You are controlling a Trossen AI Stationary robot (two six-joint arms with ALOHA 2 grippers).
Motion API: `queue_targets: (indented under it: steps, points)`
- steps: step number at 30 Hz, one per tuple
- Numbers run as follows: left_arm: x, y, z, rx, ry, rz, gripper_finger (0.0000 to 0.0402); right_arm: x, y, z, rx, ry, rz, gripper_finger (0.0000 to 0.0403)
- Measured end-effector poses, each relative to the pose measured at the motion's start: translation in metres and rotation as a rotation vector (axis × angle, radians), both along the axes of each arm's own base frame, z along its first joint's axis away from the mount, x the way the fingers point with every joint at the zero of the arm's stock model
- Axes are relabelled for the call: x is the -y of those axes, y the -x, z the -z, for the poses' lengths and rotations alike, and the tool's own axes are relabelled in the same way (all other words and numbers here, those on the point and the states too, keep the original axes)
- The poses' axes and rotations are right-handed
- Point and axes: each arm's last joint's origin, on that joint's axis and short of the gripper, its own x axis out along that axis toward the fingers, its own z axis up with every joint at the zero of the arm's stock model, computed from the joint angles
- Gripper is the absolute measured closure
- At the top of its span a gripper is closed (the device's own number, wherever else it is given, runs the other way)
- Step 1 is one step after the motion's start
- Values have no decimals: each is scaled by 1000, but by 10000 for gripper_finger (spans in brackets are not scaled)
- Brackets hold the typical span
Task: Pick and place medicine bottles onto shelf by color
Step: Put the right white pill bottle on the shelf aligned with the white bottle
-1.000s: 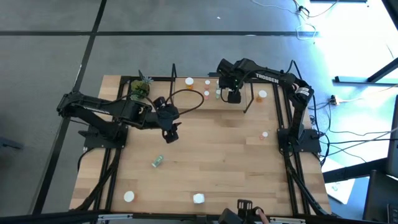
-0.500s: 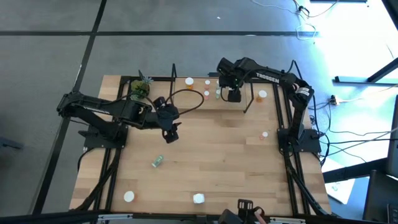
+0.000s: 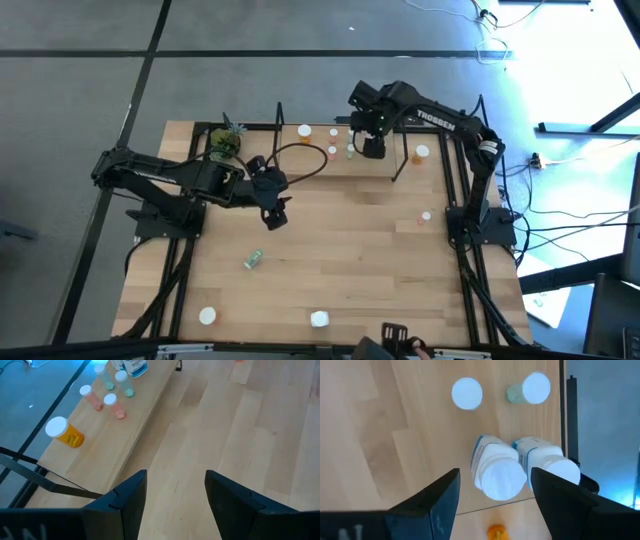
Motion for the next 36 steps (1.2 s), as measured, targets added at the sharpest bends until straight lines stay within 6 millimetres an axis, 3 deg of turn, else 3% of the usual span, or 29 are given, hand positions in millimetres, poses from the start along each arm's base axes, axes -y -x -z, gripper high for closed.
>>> queue_targets:
  steps: [5, 11, 17, 29, 36]
  points:
    - [0, 2, 2, -28, -5, 0, 207, -5, 3, -1, -29, -57, -10, 157]
    - [-1, 4, 3, -48, -8, -1, 207, -28, -7, -1, -8, -159, -74, 157]
    - [-1, 4, 3, -49, -8, -1, 207, -43, -17, 15, -13, -164, -125, 157]
    - [-1, 4, 3, -49, -8, -1, 207, -44, -12, 53, -106, -88, -31, 157]
    - [-1, 4, 3, -49, -8, -1, 207, -41, -11, 57, -116, -45, 4, 157]
